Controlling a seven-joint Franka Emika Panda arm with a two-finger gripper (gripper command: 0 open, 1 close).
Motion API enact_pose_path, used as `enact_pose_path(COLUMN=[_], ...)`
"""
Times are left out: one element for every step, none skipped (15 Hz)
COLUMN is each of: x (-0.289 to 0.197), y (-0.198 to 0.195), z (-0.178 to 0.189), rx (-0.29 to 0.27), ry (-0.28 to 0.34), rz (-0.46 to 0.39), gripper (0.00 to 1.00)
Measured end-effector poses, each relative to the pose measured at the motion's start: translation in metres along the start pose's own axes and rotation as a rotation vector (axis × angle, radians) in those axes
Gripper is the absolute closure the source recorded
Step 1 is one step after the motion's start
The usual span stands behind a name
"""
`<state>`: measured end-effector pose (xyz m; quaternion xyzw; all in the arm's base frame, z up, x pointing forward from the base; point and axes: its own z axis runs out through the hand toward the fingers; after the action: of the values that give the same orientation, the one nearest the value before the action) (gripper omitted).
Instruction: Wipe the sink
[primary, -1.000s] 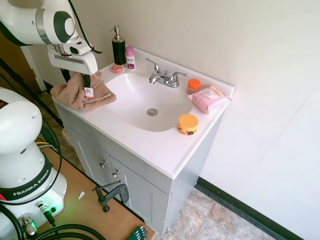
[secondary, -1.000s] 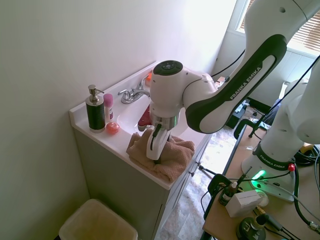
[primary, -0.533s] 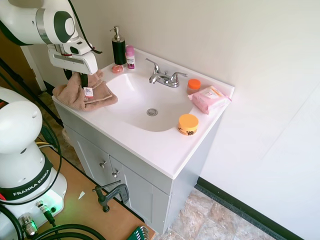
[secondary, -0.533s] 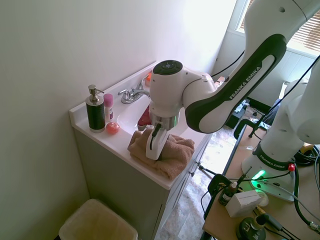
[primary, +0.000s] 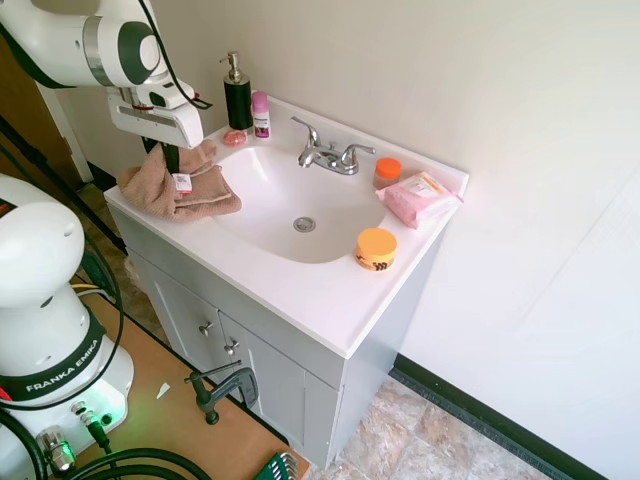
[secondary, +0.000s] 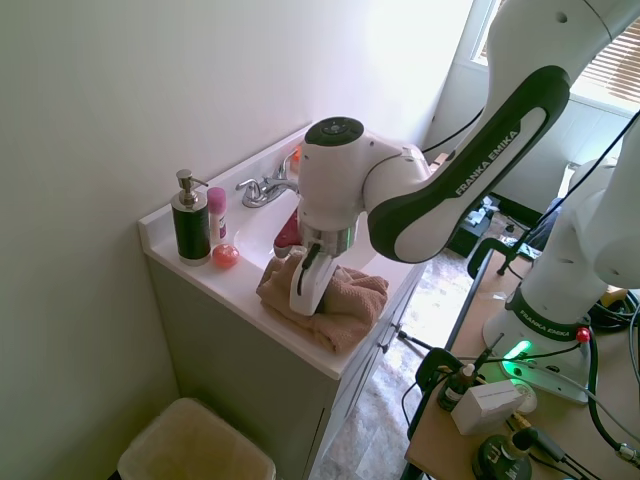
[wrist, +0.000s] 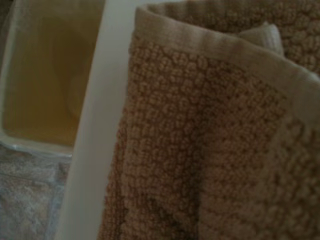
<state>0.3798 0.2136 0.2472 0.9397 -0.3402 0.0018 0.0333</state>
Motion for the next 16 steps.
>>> enact_pose_path(x=[0.014, 0.027, 0.038, 0.048, 0.057, 0.065, 0.072, 0.078, 0.083, 0.088, 0.093, 0.101, 0.11, 0.117, 0.125, 0.131], y=[-0.001, -0.003, -0.005, -0.006, -0.007, -0.007, -0.007, -0.007, -0.006, -0.005, -0.002, 0.004, 0.014, 0.027, 0.036, 0.043], z=[0.001, 0.001, 0.002, 0.002, 0.003, 0.004, 0.005, 0.006, 0.007, 0.008, 0.01, 0.014, 0.025, 0.045, 0.062, 0.072], rx=[0.009, 0.02, 0.029, 0.037, 0.041, 0.041, 0.042, 0.036, 0.029, 0.023, 0.014, 0.005, -0.017, -0.045, -0.061, -0.066], ry=[-0.017, -0.04, -0.06, -0.072, -0.084, -0.101, -0.12, -0.138, -0.154, -0.165, -0.171, -0.175, -0.183, -0.196, -0.206, -0.209], rz=[0.052, 0.108, 0.155, 0.191, 0.227, 0.264, 0.297, 0.321, 0.343, 0.359, 0.375, 0.393, 0.41, 0.419, 0.423, 0.422], gripper=[1.0, 1.0, 1.0, 1.0, 1.0, 1.0, 1.0, 1.0, 1.0, 1.0, 1.0, 1.0, 1.0, 1.0, 1.0, 1.0])
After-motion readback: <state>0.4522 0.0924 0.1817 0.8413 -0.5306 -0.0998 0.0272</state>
